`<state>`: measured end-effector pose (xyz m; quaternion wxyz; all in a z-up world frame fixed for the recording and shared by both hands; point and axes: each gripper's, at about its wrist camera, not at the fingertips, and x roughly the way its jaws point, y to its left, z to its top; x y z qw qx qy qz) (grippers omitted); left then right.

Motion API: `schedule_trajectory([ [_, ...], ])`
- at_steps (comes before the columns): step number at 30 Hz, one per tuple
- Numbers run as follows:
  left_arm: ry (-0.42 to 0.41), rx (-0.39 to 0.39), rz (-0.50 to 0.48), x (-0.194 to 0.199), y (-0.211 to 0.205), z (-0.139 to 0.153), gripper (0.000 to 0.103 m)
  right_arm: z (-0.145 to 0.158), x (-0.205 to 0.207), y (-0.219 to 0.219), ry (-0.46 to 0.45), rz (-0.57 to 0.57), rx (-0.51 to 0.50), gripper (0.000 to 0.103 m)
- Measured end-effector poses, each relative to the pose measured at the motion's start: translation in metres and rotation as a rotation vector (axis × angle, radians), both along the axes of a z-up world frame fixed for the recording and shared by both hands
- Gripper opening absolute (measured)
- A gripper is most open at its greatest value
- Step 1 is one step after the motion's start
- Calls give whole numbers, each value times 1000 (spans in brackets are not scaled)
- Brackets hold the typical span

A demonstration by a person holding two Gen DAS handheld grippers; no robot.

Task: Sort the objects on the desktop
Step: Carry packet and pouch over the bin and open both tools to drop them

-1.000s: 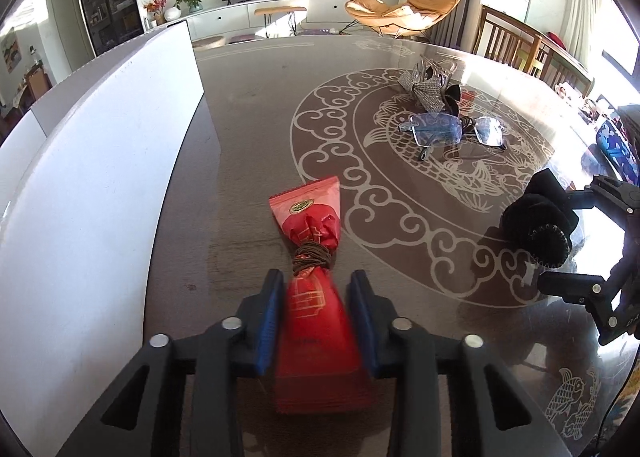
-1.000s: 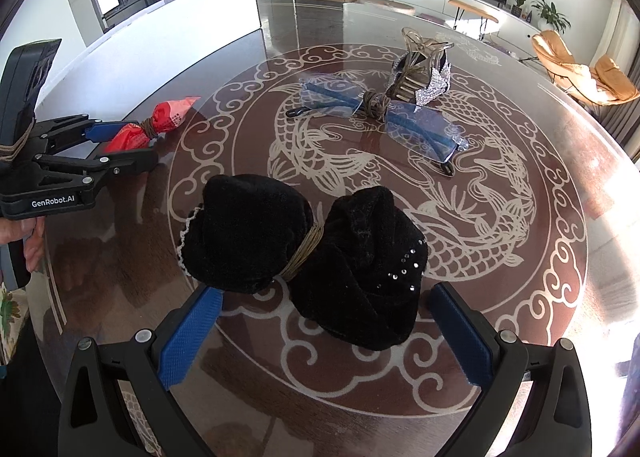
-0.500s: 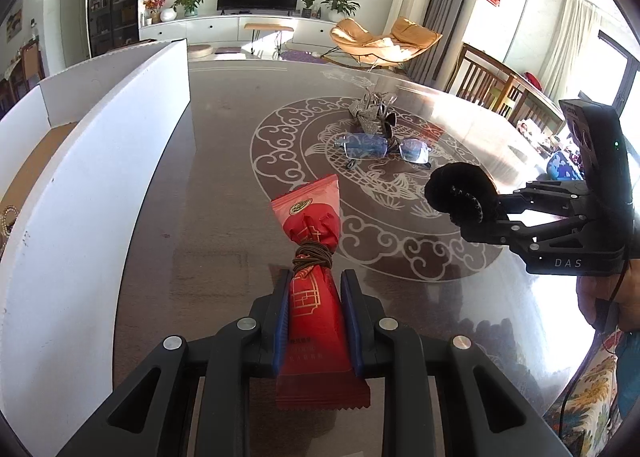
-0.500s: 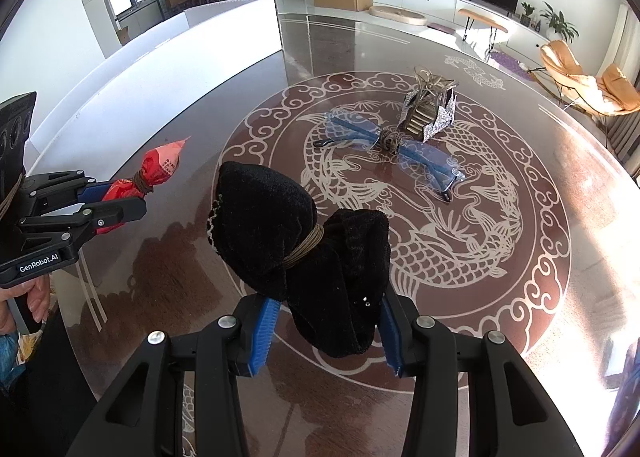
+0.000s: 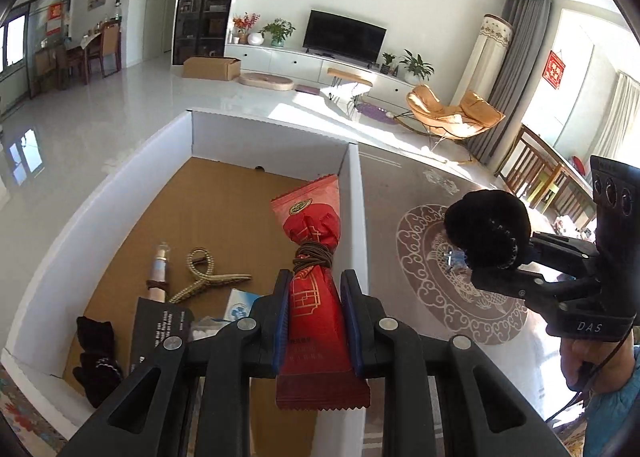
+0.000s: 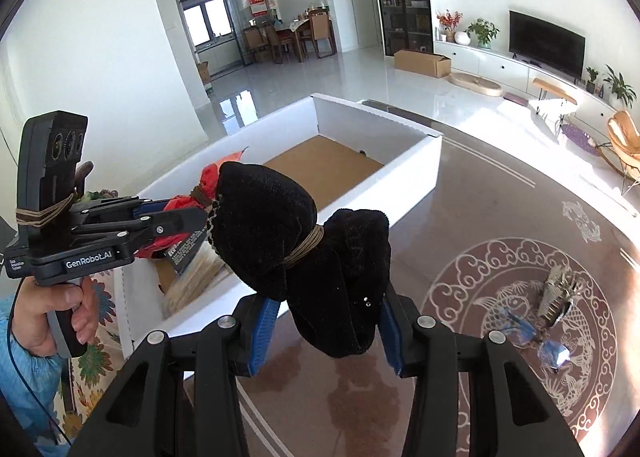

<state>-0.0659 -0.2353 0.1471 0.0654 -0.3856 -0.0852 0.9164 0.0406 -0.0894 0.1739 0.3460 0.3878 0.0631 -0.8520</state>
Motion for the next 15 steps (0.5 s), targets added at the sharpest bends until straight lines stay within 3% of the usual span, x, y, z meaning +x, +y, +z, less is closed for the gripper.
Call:
schedule_trajectory([
  [3,-60,-63,97,0,-47,-16,24,2,3,-60,-4,90,-10,47],
  [6,-140,-110,155,-1,-79,-43,24,-16,8,-109,-53,158,16,48],
  [8,-193,-125,182,-2,-91,-62,28,-38,10,-133,-106,196,54,51],
  [9,-220,-139,204,-2,-95,-70,32,-48,11,-143,-129,209,84,60],
  [10,-239,-151,230,-2,-99,-78,46,-57,13,-151,-146,215,114,76],
  [11,-245,-152,253,2,-104,-83,68,-63,15,-155,-150,212,130,83],
  [12,-235,-140,268,5,-107,-84,77,-67,18,-154,-143,204,131,89],
  [13,-212,-124,276,8,-107,-84,84,-67,22,-150,-130,196,119,90],
  [15,-179,-111,291,16,-108,-81,84,-65,25,-136,-118,176,86,92],
])
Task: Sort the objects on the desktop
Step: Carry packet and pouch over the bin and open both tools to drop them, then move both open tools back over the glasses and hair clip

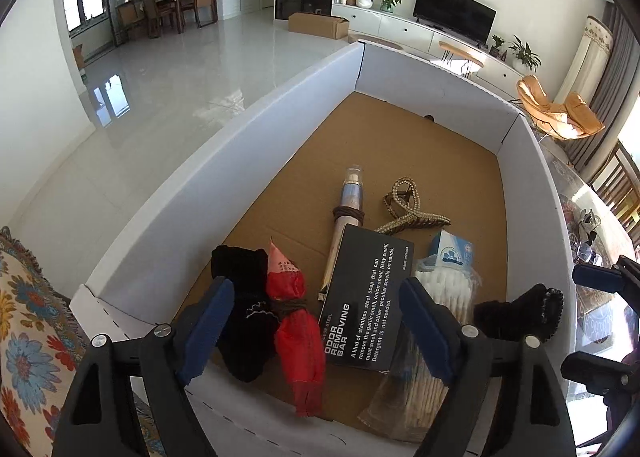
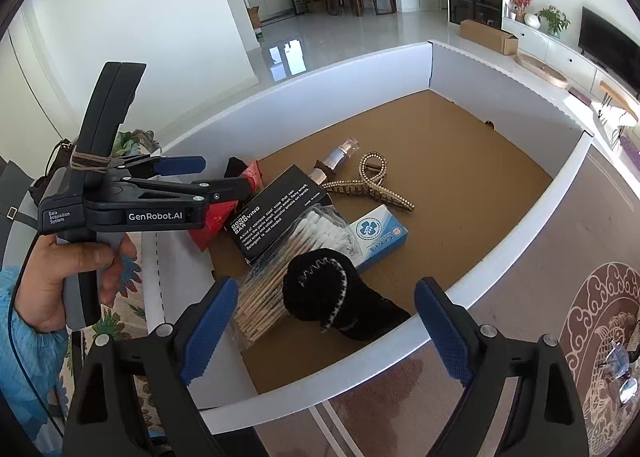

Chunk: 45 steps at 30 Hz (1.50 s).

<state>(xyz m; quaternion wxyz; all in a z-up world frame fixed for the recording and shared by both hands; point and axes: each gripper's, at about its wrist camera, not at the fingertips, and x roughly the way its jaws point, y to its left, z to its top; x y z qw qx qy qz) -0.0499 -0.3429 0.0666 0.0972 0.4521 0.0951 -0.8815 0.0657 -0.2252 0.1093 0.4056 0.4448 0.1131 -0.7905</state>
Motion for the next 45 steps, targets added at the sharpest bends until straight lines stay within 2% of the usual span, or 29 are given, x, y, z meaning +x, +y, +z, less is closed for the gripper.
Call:
schedule_trajectory([
  [4,78,5,-15,12,19,18,84,15,1,51,59,-85,-79,98],
  [7,139,-4,-83,24,52,34,84,15,7,103,142,-177,-93,103],
  [11,219,-4,-231,37,118,57,85,-14,5,175,199,-325,13,103],
  [13,251,8,-322,40,159,66,87,-38,4,215,184,-396,90,103],
  [15,268,16,-409,44,197,69,94,-60,5,258,149,-466,149,103],
  [16,269,19,-445,45,216,67,101,-67,7,281,135,-501,168,103],
  [17,268,24,-476,46,234,63,103,-75,9,301,126,-534,182,103],
  [19,241,38,-534,43,267,46,103,-84,13,336,115,-596,200,103],
  [22,151,40,-590,31,312,5,103,-92,16,374,98,-679,195,103],
  [25,72,49,-595,18,342,-34,103,-95,16,395,84,-729,174,103],
  [28,42,22,-578,4,361,-55,103,-99,14,400,78,-743,150,103],
  [35,37,-92,-595,-22,386,-75,103,-106,10,393,85,-756,181,103],
  [39,10,-66,-564,-33,385,-87,103,-107,10,394,84,-757,179,103],
  [45,7,-61,-553,-34,382,-89,103,-107,10,394,83,-757,179,103],
])
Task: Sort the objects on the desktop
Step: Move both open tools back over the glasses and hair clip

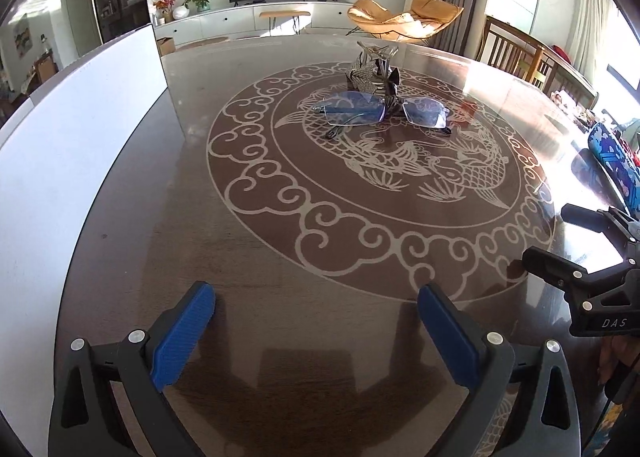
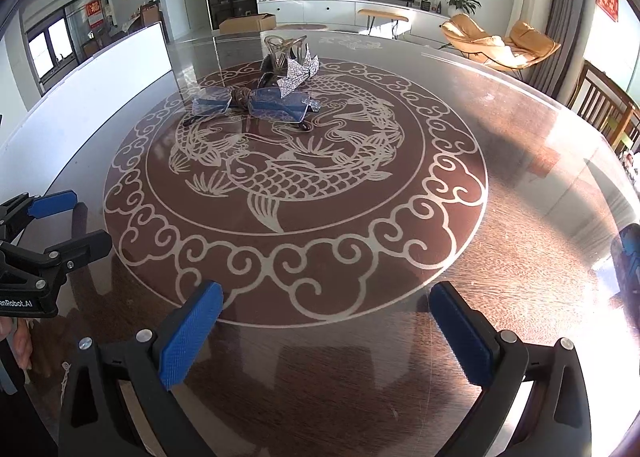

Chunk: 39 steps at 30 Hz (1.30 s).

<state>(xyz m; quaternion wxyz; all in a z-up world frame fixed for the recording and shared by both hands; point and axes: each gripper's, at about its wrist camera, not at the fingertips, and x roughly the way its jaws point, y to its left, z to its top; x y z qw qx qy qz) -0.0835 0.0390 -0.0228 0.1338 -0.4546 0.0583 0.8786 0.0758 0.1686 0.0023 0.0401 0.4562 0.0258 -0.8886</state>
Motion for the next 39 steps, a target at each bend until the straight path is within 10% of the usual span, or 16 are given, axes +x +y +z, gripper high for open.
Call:
schedule_trajectory([
  [29,1,-27,-5,0,4,0,103,1,-7,5,0,-9,0,103],
  [39,0,-27,-4,0,3,0,103,4,-106,79,-7,-393,1,103],
])
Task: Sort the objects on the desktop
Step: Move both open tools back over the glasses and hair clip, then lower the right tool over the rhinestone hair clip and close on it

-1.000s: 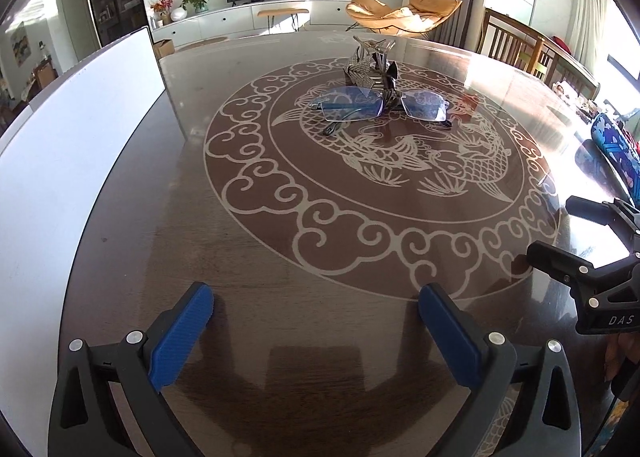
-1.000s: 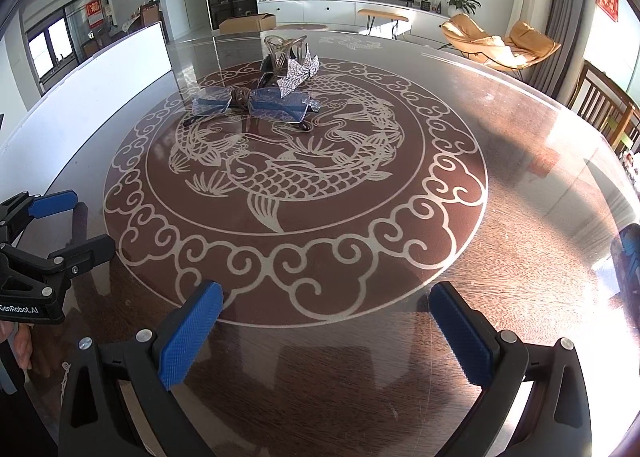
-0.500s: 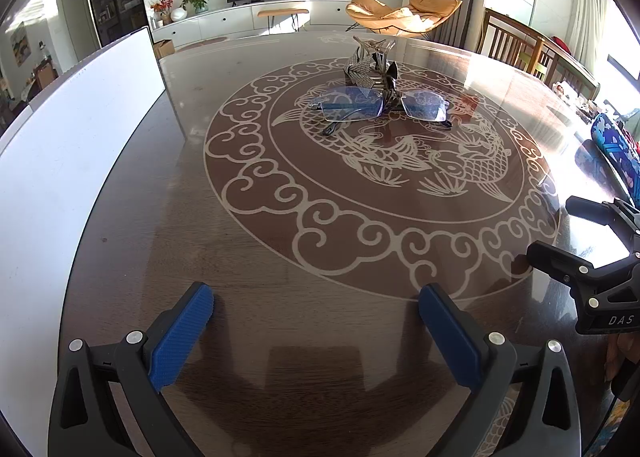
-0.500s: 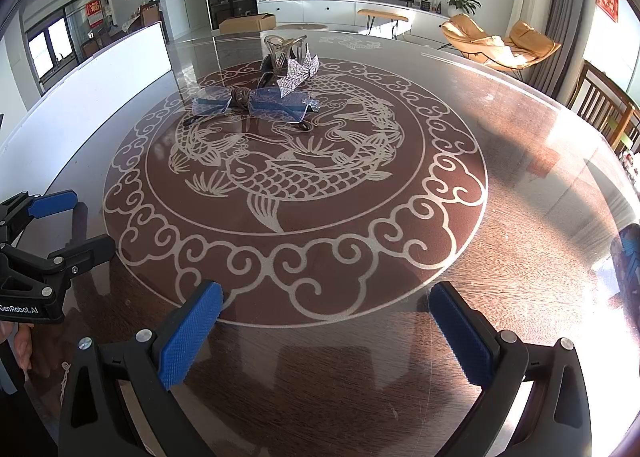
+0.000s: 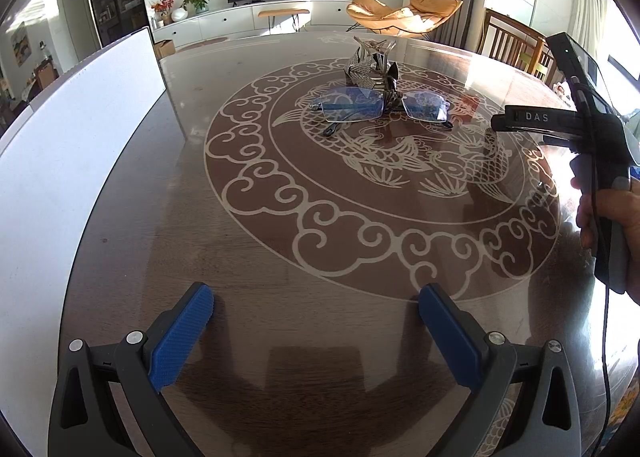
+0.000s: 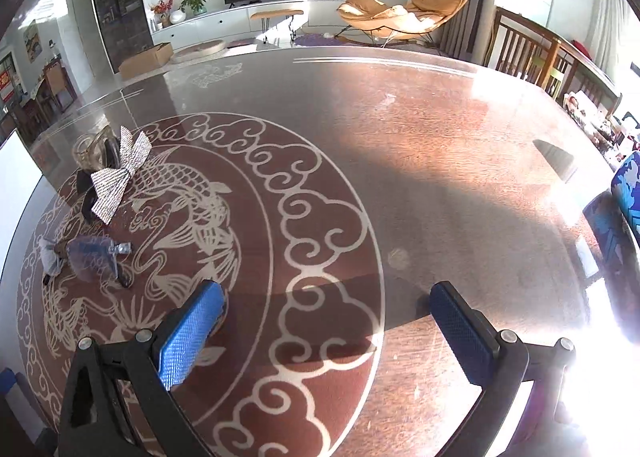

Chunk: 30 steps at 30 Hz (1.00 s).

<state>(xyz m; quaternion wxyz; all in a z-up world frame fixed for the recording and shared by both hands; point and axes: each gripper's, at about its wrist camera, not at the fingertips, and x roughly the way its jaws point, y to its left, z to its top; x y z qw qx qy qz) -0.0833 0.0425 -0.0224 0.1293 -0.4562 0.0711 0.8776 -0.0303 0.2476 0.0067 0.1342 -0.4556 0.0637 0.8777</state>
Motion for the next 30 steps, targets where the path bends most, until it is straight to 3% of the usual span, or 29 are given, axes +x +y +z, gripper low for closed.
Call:
schedule_trajectory([
  [2,0,0,2,0,0,0,103,1,-15,-1,6,-9,4,103],
  [6,1,0,5,-1,0,1,103,2,-39,-23,6,80,5,103],
  [11,1,0,6,-1,1,1,103,2,-52,-82,7,368,2,103],
  [15,1,0,6,-1,1,1,103,-2,-29,-138,8,644,-1,103],
  [17,1,0,6,-1,1,1,103,-4,-17,-155,8,720,0,103],
  [25,1,-1,7,-1,1,1,103,-8,-4,-133,7,600,-5,103],
  [30,1,0,7,-1,0,1,103,-7,-27,-129,7,553,-4,103],
])
